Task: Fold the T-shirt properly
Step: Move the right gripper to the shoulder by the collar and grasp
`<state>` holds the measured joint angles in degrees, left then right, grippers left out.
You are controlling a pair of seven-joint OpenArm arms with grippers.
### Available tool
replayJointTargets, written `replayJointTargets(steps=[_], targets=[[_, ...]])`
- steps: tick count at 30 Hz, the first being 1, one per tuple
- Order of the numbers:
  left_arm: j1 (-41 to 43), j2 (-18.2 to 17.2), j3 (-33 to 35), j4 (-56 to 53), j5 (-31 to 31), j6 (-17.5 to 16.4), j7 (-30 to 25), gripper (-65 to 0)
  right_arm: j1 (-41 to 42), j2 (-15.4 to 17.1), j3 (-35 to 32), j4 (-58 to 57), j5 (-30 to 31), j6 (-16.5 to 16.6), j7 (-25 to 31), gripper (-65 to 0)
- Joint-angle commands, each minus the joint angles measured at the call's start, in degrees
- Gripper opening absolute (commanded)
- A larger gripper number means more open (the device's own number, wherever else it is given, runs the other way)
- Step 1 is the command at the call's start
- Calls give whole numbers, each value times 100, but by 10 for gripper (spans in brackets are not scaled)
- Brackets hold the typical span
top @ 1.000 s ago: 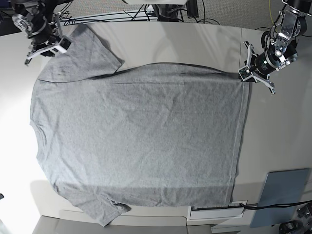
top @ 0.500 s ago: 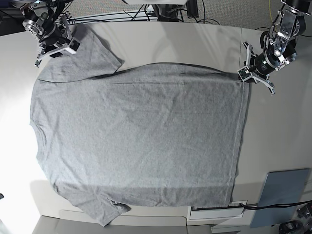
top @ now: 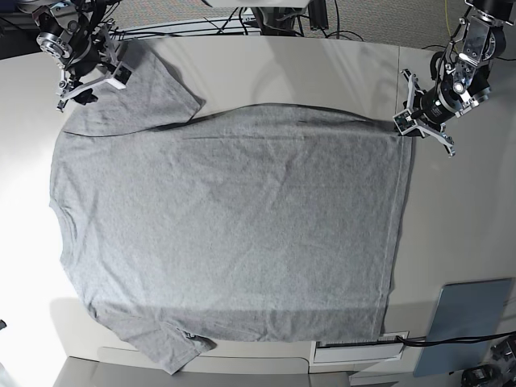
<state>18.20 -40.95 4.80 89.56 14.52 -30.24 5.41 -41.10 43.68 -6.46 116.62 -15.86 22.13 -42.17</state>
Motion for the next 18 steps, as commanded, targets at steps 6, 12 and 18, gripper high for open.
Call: replayJointTargets(steps=[6,12,18], targets=[[83,-17,44,-66,179,-243,376,-650,0,407,46,68,-160,481,39,-286],[83,-17,44,-66,179,-243,376,-650,0,426,44,31,-160,623,125,-286],[83,-15,44,-63,179,-243,374,-650,142,422,44,-540,-181,673,319,-286]])
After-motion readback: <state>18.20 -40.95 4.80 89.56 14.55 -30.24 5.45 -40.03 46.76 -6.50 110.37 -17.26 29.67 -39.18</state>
